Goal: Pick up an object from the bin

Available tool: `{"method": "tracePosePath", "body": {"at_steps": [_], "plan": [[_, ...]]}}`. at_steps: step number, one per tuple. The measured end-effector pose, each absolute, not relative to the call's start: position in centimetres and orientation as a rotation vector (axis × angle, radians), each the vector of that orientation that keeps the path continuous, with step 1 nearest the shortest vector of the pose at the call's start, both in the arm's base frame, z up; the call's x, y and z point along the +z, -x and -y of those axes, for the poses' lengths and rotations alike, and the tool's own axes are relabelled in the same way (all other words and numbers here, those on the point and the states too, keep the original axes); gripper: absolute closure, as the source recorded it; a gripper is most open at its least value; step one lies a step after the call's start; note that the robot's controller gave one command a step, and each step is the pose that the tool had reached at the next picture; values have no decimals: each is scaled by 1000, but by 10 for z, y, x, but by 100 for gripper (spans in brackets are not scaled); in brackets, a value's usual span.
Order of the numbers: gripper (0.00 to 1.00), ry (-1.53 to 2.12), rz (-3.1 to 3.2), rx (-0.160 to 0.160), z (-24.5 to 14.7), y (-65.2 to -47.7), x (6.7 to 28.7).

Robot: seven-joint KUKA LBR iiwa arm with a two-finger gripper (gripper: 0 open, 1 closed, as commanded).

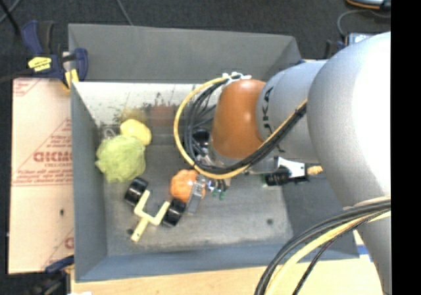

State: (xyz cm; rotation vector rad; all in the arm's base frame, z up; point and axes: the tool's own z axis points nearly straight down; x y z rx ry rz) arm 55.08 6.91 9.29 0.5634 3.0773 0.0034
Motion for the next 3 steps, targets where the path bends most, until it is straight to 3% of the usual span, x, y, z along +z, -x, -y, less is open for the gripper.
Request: {"method": "tracePosePath", "body": {"at_steps": [1,3], "plan": [[100,-272,-3121,2,-102,-526,83],[100,-271,-3121,1,-102,-526,83]]}}
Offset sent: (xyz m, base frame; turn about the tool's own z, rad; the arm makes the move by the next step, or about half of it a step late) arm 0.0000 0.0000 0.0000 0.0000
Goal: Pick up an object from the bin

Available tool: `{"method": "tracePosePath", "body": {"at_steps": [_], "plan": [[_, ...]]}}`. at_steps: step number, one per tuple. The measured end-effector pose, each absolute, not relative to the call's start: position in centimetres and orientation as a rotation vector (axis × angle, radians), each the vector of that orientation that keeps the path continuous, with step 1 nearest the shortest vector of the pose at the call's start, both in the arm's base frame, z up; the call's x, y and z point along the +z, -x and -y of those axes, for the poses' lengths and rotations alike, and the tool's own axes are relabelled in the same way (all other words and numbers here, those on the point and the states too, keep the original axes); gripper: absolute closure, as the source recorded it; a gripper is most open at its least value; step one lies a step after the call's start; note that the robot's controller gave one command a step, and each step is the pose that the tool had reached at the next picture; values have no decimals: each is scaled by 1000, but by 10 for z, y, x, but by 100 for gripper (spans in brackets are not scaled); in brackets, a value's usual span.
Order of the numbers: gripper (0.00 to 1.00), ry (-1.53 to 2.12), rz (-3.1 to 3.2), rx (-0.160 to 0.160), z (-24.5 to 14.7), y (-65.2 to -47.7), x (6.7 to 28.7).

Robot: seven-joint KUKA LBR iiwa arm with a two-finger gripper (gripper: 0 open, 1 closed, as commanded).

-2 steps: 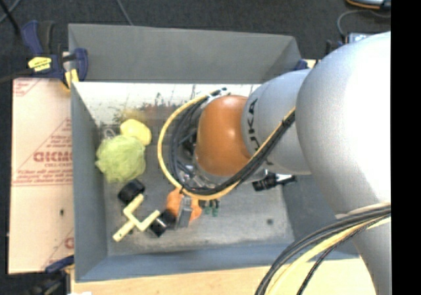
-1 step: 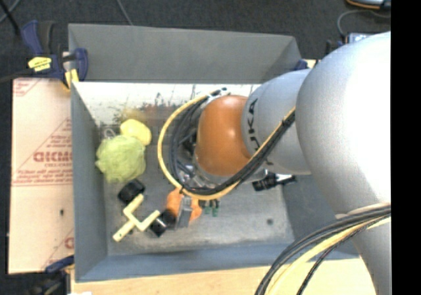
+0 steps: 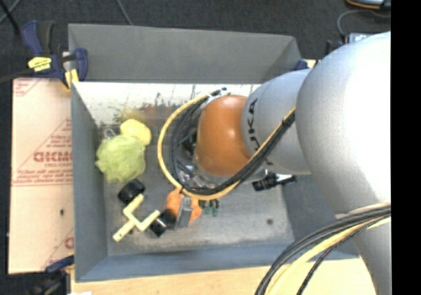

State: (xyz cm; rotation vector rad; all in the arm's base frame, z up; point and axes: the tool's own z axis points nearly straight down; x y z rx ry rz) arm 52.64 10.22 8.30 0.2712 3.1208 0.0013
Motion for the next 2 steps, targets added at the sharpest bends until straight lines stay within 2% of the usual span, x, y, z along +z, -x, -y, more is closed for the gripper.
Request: {"method": "tracePosePath", "body": {"at_steps": [1,2], "plan": [[100,-271,-3121,1,-102,-526,83],[100,-202,-3121,2,-115,-539,234]]}}
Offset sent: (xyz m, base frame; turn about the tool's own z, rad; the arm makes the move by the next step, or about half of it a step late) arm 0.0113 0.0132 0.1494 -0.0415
